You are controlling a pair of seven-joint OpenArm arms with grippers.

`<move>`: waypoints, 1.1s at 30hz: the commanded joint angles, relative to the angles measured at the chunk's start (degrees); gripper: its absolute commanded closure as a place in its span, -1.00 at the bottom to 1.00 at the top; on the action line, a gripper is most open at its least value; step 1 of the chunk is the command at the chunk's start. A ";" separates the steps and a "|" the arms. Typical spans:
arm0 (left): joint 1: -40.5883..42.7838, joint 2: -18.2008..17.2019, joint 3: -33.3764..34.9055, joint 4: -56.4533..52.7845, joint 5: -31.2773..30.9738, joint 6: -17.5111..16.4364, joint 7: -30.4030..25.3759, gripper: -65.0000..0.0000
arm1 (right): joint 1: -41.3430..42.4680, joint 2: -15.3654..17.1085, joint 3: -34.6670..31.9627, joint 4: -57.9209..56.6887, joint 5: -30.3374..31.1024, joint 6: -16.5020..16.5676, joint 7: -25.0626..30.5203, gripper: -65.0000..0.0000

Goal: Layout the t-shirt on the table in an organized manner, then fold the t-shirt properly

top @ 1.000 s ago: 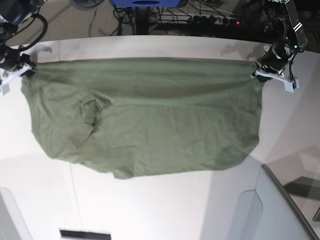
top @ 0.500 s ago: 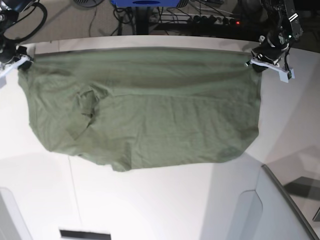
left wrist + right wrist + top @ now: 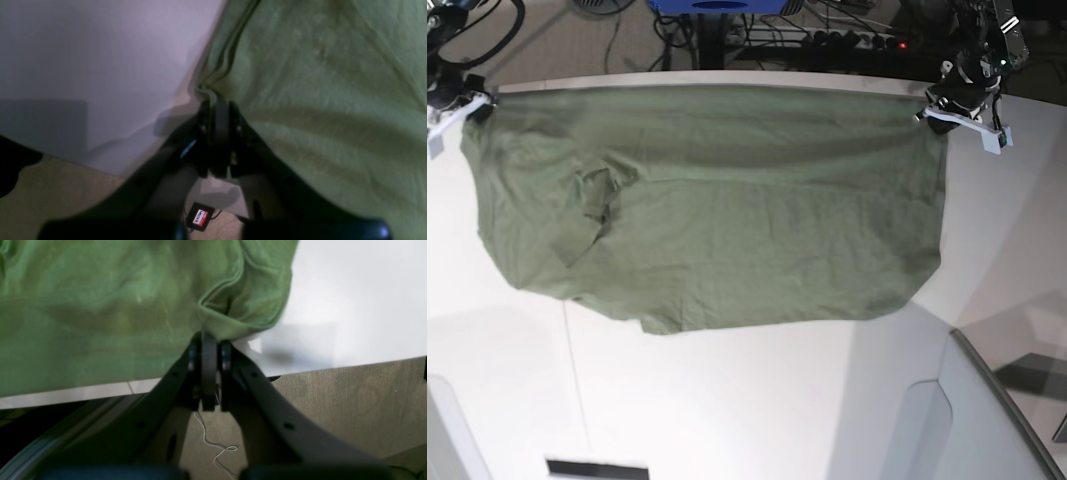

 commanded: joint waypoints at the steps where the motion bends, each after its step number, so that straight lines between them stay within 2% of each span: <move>1: 0.54 -0.72 -0.37 1.05 0.03 0.01 -0.72 1.00 | -0.21 0.89 0.29 0.95 0.23 0.06 0.62 1.00; 23: 0.63 -0.89 0.15 2.55 0.03 0.18 -0.37 1.00 | 0.14 0.98 0.11 0.95 0.05 0.06 0.62 0.98; 25: 0.63 -0.80 0.15 2.46 0.03 0.18 -0.37 1.00 | 0.14 0.89 0.20 0.95 0.05 0.06 0.62 0.83; 26: 0.54 -0.80 -0.11 2.37 0.03 0.18 -0.37 0.91 | 0.14 0.89 0.20 0.95 0.05 0.06 0.62 0.72; 29: 0.54 -0.80 -0.55 2.37 -0.05 0.18 -0.37 0.49 | 0.14 0.80 0.29 1.03 0.23 0.06 0.62 0.31; 31: 0.63 -0.80 -0.81 2.37 -0.05 0.18 -0.46 0.22 | 0.05 0.63 2.58 1.39 0.31 0.06 0.53 -0.02; 33: 0.71 -0.80 -2.84 2.37 -0.05 0.18 -0.46 -0.01 | 0.23 0.63 4.95 1.39 0.31 0.06 0.53 -0.22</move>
